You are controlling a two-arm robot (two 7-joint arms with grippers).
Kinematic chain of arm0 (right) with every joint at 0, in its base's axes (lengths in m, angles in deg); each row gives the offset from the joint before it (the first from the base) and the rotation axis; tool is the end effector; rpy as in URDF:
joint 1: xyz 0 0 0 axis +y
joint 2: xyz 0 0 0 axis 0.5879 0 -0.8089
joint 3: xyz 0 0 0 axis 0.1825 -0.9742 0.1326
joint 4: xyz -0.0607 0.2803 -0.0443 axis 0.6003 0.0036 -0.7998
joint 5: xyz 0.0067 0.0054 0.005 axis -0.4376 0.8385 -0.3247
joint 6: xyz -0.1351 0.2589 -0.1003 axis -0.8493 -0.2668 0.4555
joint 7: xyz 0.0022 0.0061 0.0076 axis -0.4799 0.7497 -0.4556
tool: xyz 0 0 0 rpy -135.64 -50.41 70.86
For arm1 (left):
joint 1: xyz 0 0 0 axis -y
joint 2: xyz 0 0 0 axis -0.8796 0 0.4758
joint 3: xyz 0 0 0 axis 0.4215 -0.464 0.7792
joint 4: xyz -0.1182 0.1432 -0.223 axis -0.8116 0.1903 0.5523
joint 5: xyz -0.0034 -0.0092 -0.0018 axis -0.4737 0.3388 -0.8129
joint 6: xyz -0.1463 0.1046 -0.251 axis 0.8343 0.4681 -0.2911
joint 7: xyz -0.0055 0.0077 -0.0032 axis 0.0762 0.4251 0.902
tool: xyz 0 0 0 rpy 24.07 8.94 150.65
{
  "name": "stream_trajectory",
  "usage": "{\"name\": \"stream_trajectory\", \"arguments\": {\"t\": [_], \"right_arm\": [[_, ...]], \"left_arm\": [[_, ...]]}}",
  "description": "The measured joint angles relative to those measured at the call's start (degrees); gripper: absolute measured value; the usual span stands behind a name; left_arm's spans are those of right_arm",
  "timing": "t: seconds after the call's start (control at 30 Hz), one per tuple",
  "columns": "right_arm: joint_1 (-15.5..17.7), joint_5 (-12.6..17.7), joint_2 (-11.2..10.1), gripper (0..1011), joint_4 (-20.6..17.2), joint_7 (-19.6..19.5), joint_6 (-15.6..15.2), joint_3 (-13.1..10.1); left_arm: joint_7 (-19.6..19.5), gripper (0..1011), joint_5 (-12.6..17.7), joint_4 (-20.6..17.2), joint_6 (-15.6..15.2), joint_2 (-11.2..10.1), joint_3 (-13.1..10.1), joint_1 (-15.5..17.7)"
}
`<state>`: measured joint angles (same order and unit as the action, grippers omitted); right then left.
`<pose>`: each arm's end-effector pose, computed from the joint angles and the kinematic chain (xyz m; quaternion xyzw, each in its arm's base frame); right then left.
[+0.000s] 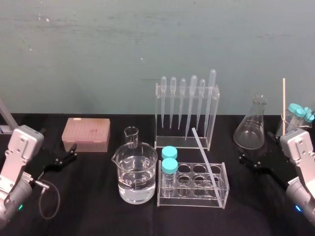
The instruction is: Pick up the stirring rod with one hand, then place it down.
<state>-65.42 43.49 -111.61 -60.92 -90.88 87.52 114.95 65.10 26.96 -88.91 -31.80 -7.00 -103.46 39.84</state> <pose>0.3580 -0.0826 -0.3022 -0.1415 -0.1325 -0.5800 0.7913 0.3580 0.0828 -0.3023 0.1416 -0.1324 0.5799 0.7913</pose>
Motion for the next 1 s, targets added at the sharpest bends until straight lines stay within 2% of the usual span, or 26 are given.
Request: {"name": "stream_trajectory", "arguments": {"t": [1.0], "right_arm": [[0.0,0.0,0.0,1000,0.0,0.0,0.0,0.0]], "left_arm": [[0.0,1000,0.0,0.0,0.0,0.0,0.0,0.0]]}}
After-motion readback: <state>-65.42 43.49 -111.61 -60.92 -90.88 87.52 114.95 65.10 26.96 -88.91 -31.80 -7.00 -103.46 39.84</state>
